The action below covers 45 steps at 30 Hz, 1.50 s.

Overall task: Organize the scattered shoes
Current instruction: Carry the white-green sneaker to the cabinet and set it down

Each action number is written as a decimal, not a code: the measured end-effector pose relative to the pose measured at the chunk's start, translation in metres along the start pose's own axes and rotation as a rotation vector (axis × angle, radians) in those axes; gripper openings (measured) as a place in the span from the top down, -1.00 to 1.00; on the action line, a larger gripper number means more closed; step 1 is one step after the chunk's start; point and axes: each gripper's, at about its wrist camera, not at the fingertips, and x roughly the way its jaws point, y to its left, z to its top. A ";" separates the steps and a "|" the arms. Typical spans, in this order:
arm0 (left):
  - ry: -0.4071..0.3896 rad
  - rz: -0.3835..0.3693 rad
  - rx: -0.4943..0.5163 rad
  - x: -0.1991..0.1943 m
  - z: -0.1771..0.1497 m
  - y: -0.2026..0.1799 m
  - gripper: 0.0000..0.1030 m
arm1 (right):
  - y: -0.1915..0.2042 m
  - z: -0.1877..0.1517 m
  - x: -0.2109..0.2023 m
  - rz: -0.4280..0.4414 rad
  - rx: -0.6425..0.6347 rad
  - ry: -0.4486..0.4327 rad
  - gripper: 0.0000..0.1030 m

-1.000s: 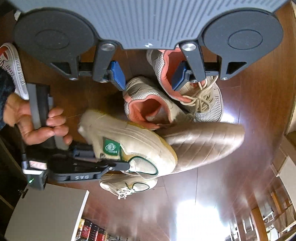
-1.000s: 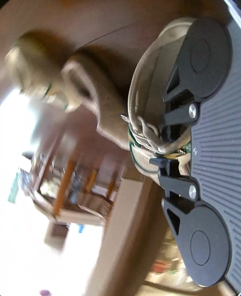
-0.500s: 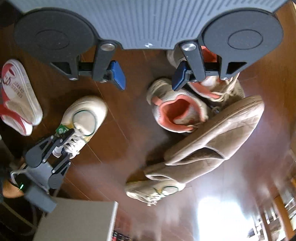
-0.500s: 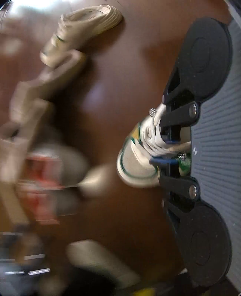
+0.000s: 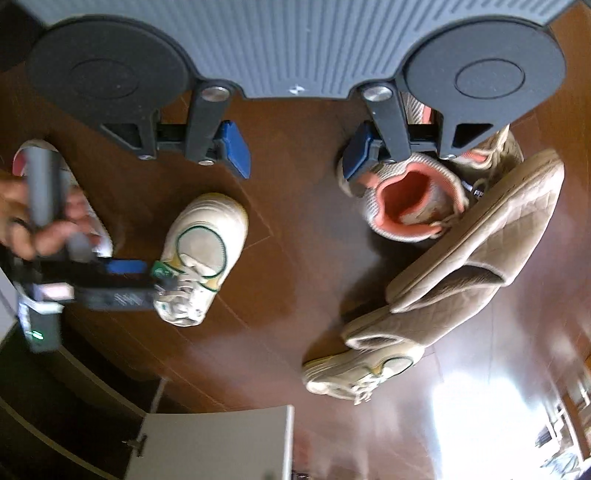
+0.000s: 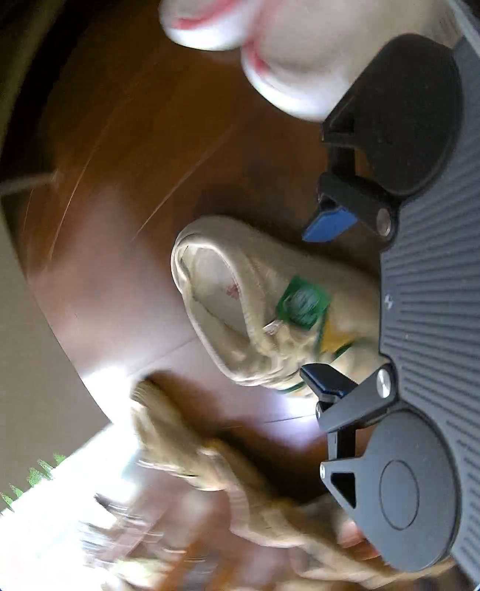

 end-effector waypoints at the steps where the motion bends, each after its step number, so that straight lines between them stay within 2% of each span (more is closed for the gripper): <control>1: -0.001 0.001 0.010 0.000 0.000 -0.002 -0.15 | 0.000 0.003 0.005 -0.004 -0.023 0.007 -0.05; 4: 0.003 0.022 0.035 0.002 -0.002 -0.006 -0.15 | 0.003 0.015 0.013 -0.034 -0.167 0.073 0.07; 6: 0.012 0.023 0.032 0.005 -0.002 -0.005 -0.15 | -0.003 0.032 0.016 -0.012 -0.324 0.119 0.14; 9: 0.023 -0.001 0.016 0.009 -0.001 -0.004 -0.15 | -0.008 0.055 0.019 0.007 -0.544 0.130 0.05; 10: 0.024 -0.004 0.017 0.009 -0.002 -0.005 -0.15 | -0.010 0.062 0.014 0.006 -0.555 0.128 -0.02; 11: 0.024 -0.007 0.020 0.010 -0.002 -0.005 -0.15 | -0.011 0.067 0.007 0.003 -0.522 0.124 -0.18; 12: 0.023 -0.009 0.024 0.011 -0.002 -0.007 -0.15 | -0.011 0.071 -0.001 -0.001 -0.489 0.120 -0.58; 13: 0.019 -0.010 0.026 0.011 0.000 -0.008 -0.15 | -0.010 0.071 -0.006 0.002 -0.467 0.115 -0.81; 14: 0.013 -0.011 0.025 0.012 0.002 -0.009 -0.15 | -0.008 0.066 -0.009 0.011 -0.457 0.109 -0.94; 16: 0.000 -0.015 0.023 0.013 0.005 -0.010 -0.15 | -0.003 0.058 -0.011 0.020 -0.447 0.100 -0.94; 19: -0.027 -0.030 0.024 0.012 0.013 -0.013 -0.15 | 0.008 0.027 0.011 -0.121 -0.512 0.110 -0.90; 20: -0.037 -0.036 0.029 0.012 0.016 -0.015 -0.15 | 0.009 0.020 0.018 -0.160 -0.514 0.114 -0.80; 22: -0.061 -0.045 0.056 0.012 0.026 -0.021 -0.15 | 0.009 0.015 0.023 -0.199 -0.512 0.108 -0.82; 24: -0.080 -0.056 0.086 0.014 0.035 -0.027 -0.15 | 0.009 0.016 0.022 -0.198 -0.567 0.103 -0.60; 25: -0.086 -0.062 0.096 0.015 0.038 -0.028 -0.15 | 0.009 0.018 0.023 -0.192 -0.588 0.105 -0.57; 30: -0.085 -0.041 0.209 0.043 0.069 -0.041 -0.15 | -0.022 0.071 0.028 -0.162 -0.650 0.120 -0.52; 34: -0.068 -0.055 0.246 0.063 0.089 -0.051 -0.15 | -0.069 0.126 0.023 -0.133 -0.708 0.141 -0.52; 39: -0.034 -0.093 0.287 0.081 0.098 -0.062 -0.15 | -0.118 0.157 0.006 -0.104 -0.790 0.166 -0.50; 45: -0.005 -0.085 0.341 0.086 0.093 -0.074 -0.15 | -0.143 0.172 -0.003 -0.112 -0.847 0.167 -0.48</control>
